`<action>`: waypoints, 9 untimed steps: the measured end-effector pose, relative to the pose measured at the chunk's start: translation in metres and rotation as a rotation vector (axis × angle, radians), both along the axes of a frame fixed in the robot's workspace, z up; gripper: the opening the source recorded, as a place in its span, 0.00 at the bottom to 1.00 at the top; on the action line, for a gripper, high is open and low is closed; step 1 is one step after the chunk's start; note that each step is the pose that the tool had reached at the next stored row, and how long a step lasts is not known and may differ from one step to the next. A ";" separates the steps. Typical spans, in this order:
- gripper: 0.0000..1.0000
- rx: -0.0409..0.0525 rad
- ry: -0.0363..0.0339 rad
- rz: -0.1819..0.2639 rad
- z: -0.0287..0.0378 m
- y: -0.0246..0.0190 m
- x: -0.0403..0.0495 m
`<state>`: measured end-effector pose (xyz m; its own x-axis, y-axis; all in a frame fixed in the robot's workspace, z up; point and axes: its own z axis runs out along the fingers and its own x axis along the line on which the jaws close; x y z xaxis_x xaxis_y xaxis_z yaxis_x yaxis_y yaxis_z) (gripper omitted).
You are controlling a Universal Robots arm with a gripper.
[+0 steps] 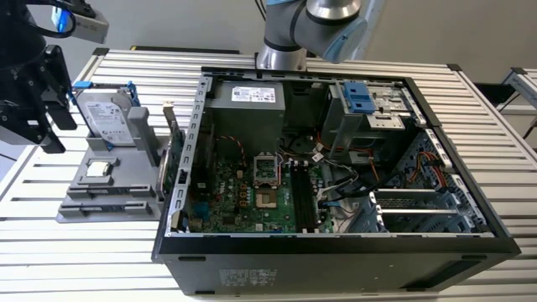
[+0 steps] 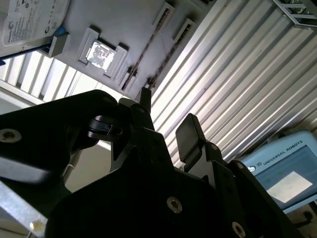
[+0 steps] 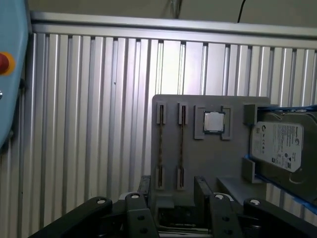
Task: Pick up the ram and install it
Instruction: 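Pick up the ram and move it above insertion slot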
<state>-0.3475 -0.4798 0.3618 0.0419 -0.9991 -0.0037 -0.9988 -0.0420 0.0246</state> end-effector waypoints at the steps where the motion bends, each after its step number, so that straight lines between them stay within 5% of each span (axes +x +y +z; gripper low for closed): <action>1: 1.00 -0.0006 -0.0001 0.000 -0.0007 0.0000 0.0000; 9: 1.00 -0.0075 0.0000 -0.001 -0.0067 0.0000 0.0000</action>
